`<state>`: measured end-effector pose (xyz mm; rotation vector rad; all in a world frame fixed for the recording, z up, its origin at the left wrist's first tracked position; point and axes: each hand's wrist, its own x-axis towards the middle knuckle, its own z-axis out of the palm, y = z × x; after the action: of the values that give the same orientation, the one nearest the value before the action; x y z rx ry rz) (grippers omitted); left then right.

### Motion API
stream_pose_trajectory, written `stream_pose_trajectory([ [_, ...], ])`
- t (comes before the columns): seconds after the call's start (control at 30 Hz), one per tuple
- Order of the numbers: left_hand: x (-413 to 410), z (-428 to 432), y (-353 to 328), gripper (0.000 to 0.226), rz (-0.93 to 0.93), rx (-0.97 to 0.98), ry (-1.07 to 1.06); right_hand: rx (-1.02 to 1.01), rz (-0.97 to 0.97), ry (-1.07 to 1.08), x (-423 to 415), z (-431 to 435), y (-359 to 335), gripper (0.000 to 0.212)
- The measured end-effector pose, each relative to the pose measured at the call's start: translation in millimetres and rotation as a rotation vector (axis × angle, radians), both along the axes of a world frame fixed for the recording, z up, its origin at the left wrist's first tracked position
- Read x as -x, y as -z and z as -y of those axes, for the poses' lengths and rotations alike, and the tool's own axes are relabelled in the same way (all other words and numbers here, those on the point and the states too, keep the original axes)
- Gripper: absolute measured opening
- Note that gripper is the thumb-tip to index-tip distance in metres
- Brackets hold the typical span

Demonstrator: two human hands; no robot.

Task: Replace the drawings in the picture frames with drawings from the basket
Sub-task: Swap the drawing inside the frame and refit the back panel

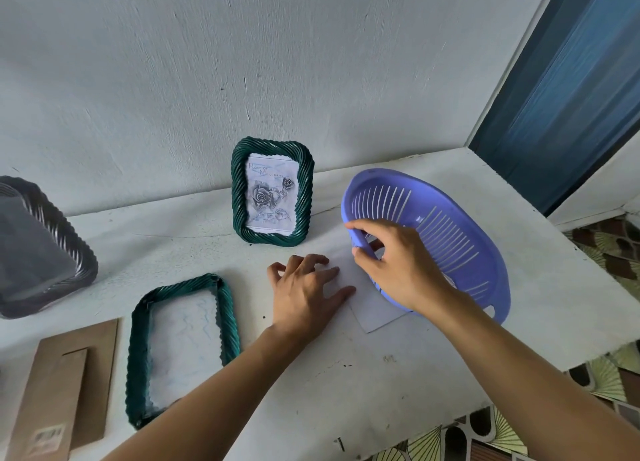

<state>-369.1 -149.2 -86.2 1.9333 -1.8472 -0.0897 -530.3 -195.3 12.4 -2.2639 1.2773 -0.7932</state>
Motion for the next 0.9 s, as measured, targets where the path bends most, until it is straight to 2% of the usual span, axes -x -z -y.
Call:
stream_pose_trajectory([
  [0.13, -5, -1, -1, 0.046, -0.08, -0.003, 0.006, -0.022, -0.005, -0.003, -1, -3, 8, 0.038],
  [0.37, -20, -10, -44, 0.017, -0.613, 0.116, -0.128, -0.135, 0.14, 0.059, 1, -9, 12, 0.034],
  [0.47, -21, -10, -76, 0.011, -0.715, 0.116, -0.1, -0.169, 0.246, 0.135, 6, -2, 10, 0.023],
  [0.53, -19, -9, -91, 0.009, -0.699, 0.103, -0.032, -0.174, 0.24, 0.183, 16, 8, 7, 0.014],
  [0.6, -15, -8, -99, 0.012, -0.618, 0.073, 0.042, -0.178, 0.12, 0.201, 31, 20, 4, 0.009],
  [0.77, -3, -4, -91, 0.046, -0.33, -0.01, 0.143, -0.234, -0.317, 0.187, 59, 49, 4, 0.03],
  [0.9, 3, -5, -82, 0.062, -0.292, -0.069, 0.157, -0.272, -0.497, 0.163, 58, 59, 10, 0.042],
])
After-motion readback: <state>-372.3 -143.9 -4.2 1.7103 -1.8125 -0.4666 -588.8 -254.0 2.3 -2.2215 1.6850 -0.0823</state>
